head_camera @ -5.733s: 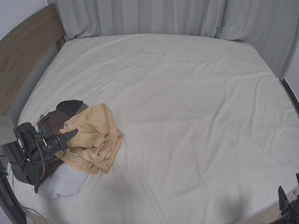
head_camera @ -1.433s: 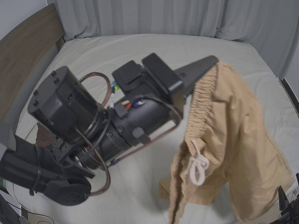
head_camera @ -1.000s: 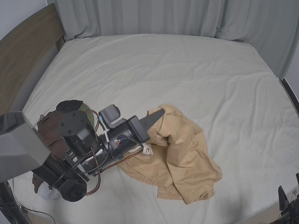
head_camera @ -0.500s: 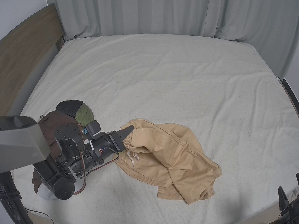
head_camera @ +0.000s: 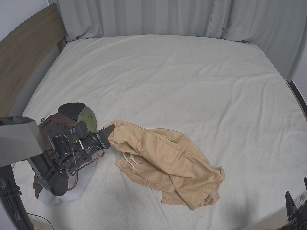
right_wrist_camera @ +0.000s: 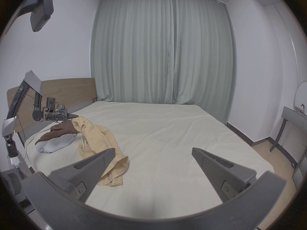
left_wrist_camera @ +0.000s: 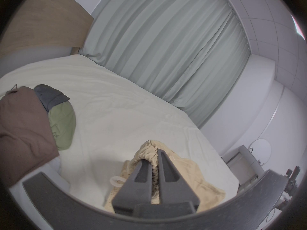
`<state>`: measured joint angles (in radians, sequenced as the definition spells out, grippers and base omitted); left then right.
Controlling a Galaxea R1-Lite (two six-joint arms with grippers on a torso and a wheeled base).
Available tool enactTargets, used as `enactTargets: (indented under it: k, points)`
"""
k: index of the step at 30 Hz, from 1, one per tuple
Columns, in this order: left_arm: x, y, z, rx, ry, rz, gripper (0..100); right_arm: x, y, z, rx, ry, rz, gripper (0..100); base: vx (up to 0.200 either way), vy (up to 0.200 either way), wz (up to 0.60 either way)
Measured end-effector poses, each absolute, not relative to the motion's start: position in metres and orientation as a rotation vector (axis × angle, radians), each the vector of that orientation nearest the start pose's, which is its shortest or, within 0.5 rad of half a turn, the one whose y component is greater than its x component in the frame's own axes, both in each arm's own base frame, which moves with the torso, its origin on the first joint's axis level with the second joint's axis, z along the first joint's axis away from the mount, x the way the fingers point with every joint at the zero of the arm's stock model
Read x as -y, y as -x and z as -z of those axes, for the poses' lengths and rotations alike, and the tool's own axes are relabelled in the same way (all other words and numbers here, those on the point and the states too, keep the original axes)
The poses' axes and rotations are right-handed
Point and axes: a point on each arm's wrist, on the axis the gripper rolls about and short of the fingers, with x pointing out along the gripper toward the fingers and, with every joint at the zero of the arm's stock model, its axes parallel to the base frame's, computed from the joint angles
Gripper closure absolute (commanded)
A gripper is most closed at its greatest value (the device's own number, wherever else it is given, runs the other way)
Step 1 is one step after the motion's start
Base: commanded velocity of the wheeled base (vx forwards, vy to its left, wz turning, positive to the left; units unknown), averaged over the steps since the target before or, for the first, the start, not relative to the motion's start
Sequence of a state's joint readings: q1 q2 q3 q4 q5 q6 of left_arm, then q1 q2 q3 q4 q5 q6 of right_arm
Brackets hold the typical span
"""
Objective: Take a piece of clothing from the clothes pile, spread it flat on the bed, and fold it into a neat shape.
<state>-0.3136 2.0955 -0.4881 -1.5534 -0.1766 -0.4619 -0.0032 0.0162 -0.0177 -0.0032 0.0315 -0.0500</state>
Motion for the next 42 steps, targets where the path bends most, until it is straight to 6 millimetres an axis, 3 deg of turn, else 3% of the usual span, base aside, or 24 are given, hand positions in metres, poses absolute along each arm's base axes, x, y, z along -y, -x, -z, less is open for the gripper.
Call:
enactTargets:
  k: [20, 42]
  points:
    - [0.097, -0.319, -0.043, -0.235, 0.391, 0.421, 100, -0.001, 0.023, -0.081, 0.007, 0.049, -0.032, 0, 0.0, 0.0, 0.0]
    - [0.097, -0.318, -0.048, -0.222, 0.392, 0.426, 100, -0.001, 0.023, -0.087, 0.063, 0.055, -0.042, 0, 0.0, 0.0, 0.0]
